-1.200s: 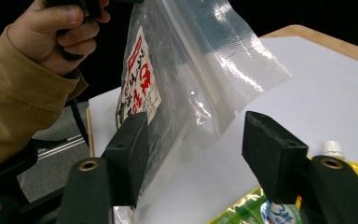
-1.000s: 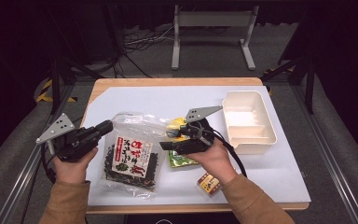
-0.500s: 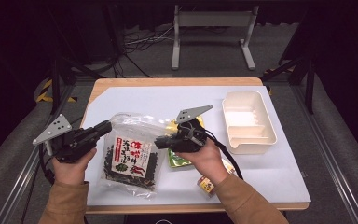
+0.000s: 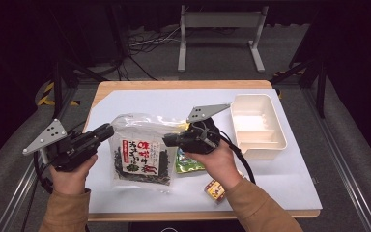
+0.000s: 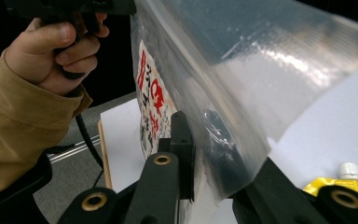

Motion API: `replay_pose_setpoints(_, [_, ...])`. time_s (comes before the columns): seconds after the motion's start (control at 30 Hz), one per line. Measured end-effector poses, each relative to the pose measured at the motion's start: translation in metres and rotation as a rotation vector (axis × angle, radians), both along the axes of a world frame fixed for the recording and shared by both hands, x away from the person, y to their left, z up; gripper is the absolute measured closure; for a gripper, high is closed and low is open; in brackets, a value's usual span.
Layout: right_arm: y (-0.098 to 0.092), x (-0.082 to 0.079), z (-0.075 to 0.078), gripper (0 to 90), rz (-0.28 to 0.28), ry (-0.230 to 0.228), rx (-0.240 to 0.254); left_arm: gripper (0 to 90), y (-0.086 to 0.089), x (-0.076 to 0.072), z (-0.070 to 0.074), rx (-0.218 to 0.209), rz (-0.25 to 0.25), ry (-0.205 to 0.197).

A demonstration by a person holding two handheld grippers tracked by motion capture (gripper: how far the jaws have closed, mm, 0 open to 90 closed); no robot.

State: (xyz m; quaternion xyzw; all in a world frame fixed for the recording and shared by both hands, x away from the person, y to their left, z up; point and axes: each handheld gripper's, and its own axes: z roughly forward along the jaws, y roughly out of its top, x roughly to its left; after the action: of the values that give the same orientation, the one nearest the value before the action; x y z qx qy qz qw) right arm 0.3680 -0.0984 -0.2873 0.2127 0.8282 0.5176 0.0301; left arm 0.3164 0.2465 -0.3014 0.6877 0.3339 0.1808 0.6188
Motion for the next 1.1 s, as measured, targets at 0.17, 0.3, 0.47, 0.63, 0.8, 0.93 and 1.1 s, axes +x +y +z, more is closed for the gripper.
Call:
replay_pose_setpoints(0.17, [-0.006,-0.002,0.011,83.5,-0.011,-0.044,-0.020,70.6,-0.002,-0.001,0.003,-0.005,-0.021,-0.002])
replay_pose_setpoints(0.3, [-0.013,-0.005,0.021,83.6,-0.030,-0.077,-0.031,60.5,-0.003,0.001,0.001,0.003,-0.041,0.018])
replay_pose_setpoints(0.47, [-0.026,-0.004,0.036,83.6,-0.059,-0.114,-0.028,52.7,-0.006,0.002,0.000,0.039,-0.043,0.025])
replay_pose_setpoints(0.63, [-0.040,-0.003,0.050,83.5,-0.101,-0.168,-0.059,50.2,-0.006,0.006,-0.004,0.056,-0.026,0.031])
replay_pose_setpoints(0.8, [-0.049,-0.002,0.062,83.5,-0.129,-0.215,-0.094,49.9,-0.007,0.010,-0.008,0.070,-0.012,0.042])
replay_pose_setpoints(0.93, [-0.060,0.000,0.071,83.4,-0.150,-0.251,-0.114,48.8,-0.006,0.012,-0.012,0.078,-0.001,0.050])
replay_pose_setpoints(1.1, [-0.069,0.003,0.076,83.3,-0.177,-0.287,-0.135,46.5,-0.004,0.017,-0.018,0.088,0.021,0.066])
